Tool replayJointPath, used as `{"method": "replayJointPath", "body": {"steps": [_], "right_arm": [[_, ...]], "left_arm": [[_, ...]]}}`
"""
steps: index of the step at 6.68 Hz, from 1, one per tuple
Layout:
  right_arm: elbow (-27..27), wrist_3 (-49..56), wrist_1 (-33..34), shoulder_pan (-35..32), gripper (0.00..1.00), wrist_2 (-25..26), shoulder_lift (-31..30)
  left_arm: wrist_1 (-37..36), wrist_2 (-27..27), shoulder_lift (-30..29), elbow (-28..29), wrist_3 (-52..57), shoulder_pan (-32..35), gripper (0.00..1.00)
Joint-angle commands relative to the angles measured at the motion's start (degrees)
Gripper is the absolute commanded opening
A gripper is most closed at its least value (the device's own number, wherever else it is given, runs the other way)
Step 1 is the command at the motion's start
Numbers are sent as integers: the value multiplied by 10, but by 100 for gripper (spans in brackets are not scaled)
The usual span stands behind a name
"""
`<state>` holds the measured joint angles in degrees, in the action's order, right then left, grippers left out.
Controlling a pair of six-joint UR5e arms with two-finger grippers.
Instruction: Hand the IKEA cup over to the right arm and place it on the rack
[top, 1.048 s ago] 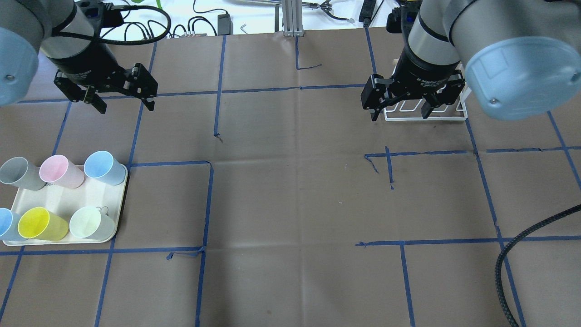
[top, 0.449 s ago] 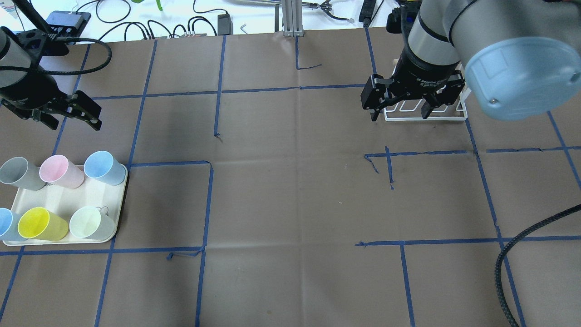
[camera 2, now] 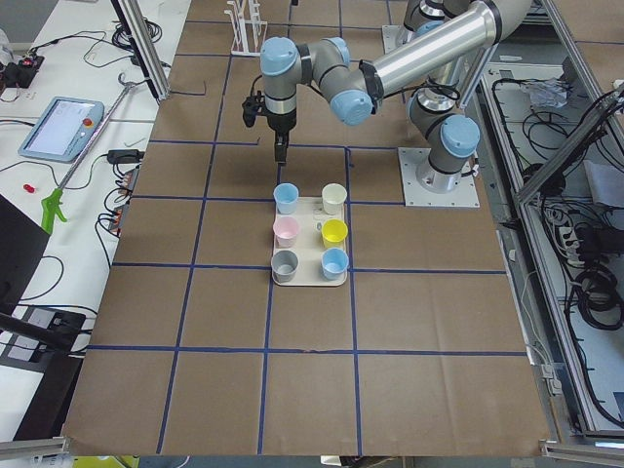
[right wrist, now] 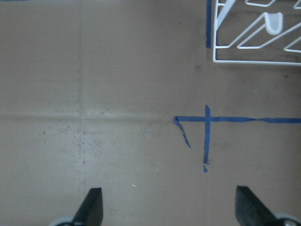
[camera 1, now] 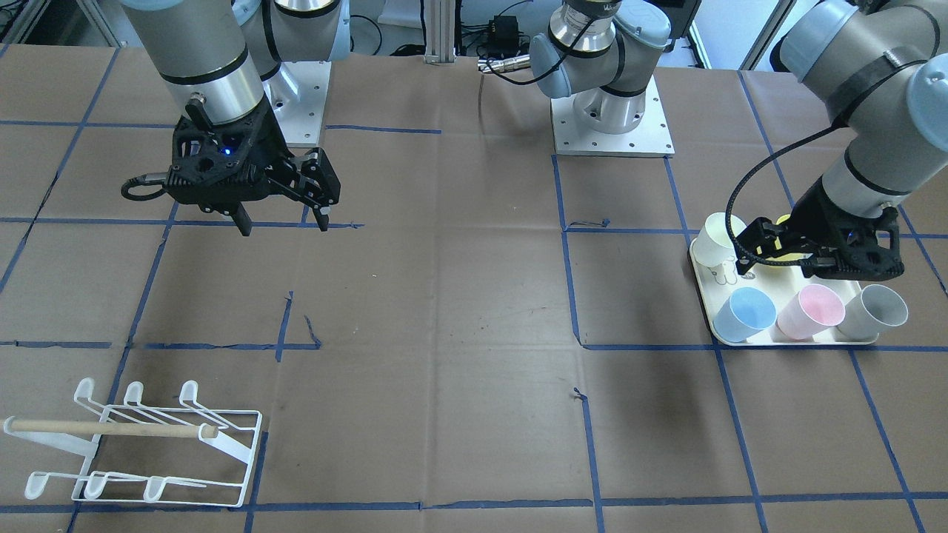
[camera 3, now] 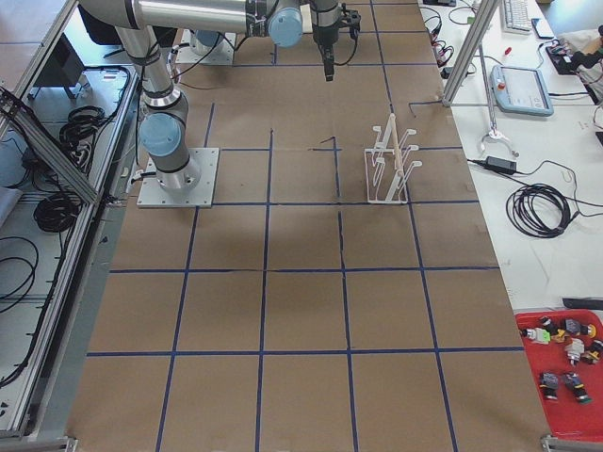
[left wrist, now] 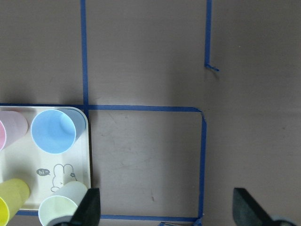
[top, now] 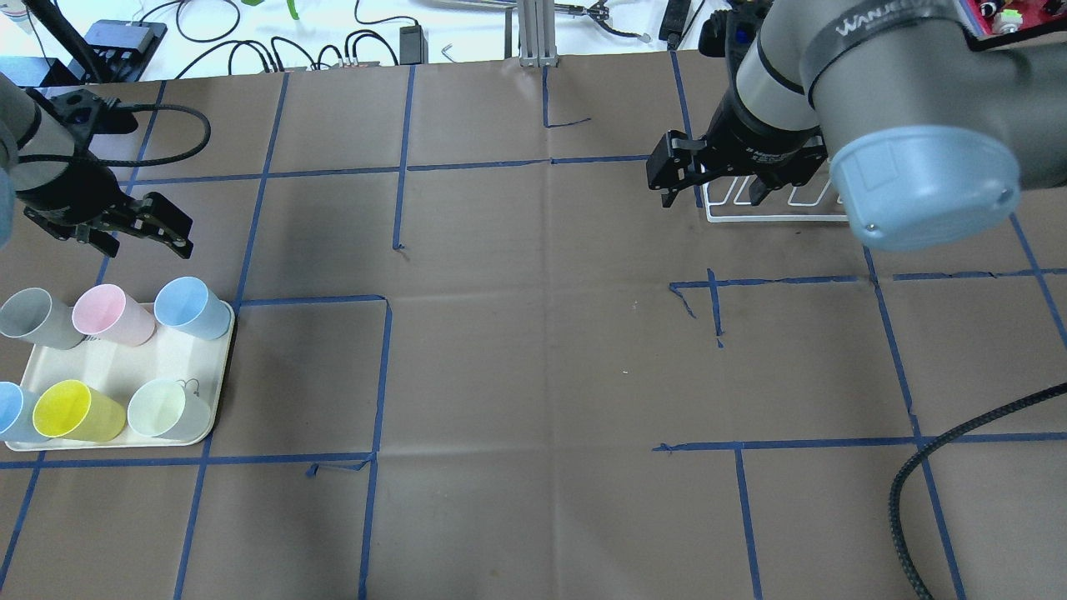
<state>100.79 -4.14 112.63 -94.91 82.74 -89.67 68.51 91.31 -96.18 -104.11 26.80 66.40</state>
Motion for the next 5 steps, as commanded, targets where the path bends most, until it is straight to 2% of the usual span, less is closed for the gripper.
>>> {"method": "replayJointPath", "body": {"steps": [1, 2, 3, 4, 5], "right_arm": [[63, -2, 151, 1, 100, -101, -1], [73, -17, 199, 3, 100, -176, 3], [78, -104, 236, 3, 100, -213, 5], [89, -218, 303, 2, 100, -216, 18], [111, -331, 370, 2, 100, -247, 20]], "left_arm": [[-99, 1, -41, -53, 1, 0, 100], [-127, 1, -60, -67, 1, 0, 100], [-140, 1, -77, -78, 1, 0, 100], [-139, 3, -81, -80, 0, 0, 100], [-135, 5, -81, -81, 1, 0, 100]]}}
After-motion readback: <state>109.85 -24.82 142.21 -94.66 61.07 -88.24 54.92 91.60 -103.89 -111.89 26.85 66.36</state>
